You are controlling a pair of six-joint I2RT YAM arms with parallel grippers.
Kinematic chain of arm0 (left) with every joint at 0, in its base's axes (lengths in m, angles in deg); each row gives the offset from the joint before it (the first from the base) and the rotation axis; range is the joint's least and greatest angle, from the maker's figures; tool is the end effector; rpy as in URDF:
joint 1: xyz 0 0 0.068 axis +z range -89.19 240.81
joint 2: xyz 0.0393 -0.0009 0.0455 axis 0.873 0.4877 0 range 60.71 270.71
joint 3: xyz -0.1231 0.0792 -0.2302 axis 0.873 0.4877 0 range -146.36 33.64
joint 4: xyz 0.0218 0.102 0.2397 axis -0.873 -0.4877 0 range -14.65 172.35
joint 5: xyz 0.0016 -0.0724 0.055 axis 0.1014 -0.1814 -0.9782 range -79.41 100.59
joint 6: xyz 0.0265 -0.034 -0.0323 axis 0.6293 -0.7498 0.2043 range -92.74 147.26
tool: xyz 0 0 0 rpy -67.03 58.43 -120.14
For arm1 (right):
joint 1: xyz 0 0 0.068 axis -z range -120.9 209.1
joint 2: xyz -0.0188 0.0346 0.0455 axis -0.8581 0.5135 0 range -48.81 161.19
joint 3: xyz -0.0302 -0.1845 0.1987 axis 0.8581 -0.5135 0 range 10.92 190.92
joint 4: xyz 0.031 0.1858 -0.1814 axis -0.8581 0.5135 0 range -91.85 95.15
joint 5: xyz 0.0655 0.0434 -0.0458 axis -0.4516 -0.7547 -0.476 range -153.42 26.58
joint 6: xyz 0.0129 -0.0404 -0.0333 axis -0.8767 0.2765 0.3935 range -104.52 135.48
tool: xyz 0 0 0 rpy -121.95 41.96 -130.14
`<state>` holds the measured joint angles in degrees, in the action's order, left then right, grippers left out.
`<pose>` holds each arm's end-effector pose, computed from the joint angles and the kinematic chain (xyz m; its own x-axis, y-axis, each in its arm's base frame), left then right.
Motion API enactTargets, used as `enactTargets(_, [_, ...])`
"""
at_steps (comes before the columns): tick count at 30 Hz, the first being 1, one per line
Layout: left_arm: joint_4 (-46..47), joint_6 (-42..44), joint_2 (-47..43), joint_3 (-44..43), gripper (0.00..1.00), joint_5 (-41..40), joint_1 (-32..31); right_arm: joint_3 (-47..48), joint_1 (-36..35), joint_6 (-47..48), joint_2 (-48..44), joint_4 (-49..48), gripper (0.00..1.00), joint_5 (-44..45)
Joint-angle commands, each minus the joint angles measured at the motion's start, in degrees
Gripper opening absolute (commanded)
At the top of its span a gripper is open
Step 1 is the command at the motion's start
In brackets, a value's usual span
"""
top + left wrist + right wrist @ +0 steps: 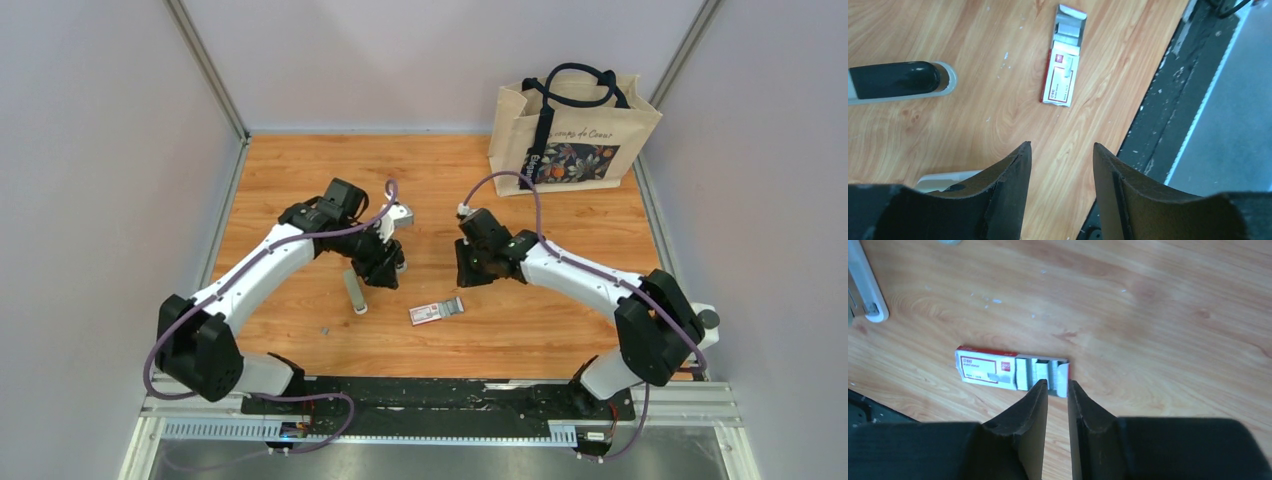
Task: Unload the staples from the stapler
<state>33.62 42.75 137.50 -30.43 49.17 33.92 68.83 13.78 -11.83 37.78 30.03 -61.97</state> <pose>0.2223 -0.1377 0.2857 -0.5897 0.5330 -0.6067 0.8060 0.4359 -0.4004 0.2130 0.2141 0.2166 -0.8662 -0.2237 -0.4469 -0.3429 0.9165 0.2059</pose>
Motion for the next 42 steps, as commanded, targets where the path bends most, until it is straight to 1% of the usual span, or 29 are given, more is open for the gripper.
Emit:
enactTargets(1, [1.79,6.48,3.53,1.23,0.54,-5.52,-3.25,-2.7,7.51,0.94,-0.54,-4.8,0.24,-11.89])
enactTargets(5, [3.11,10.25,7.31,1.93,0.5,-9.58,-5.97,-5.51,11.39,0.86,0.33,-8.05,0.2,-19.28])
enactTargets(9, [4.52,12.29,9.6,2.55,0.49,-13.18,-9.22,-8.68,14.11,0.07,2.0,-11.48,0.19,-25.61])
enactTargets(12, [6.01,14.04,10.74,3.52,0.49,-15.99,-11.5,-10.53,15.26,-0.72,3.06,-13.77,0.19,-28.25])
enactTargets(22, [10.67,17.38,15.05,5.01,0.49,-24.25,-15.99,-13.0,15.88,-1.69,5.52,-17.2,0.2,-30.1])
enactTargets(30, [11.55,18.0,18.13,3.78,0.49,-26.11,-17.58,-13.79,16.14,-2.66,8.07,-19.4,0.19,-31.25])
enactTargets(42, [10.76,18.62,20.32,2.46,0.5,-28.57,-20.74,-14.93,16.05,-3.63,8.51,-21.59,0.18,-32.04])
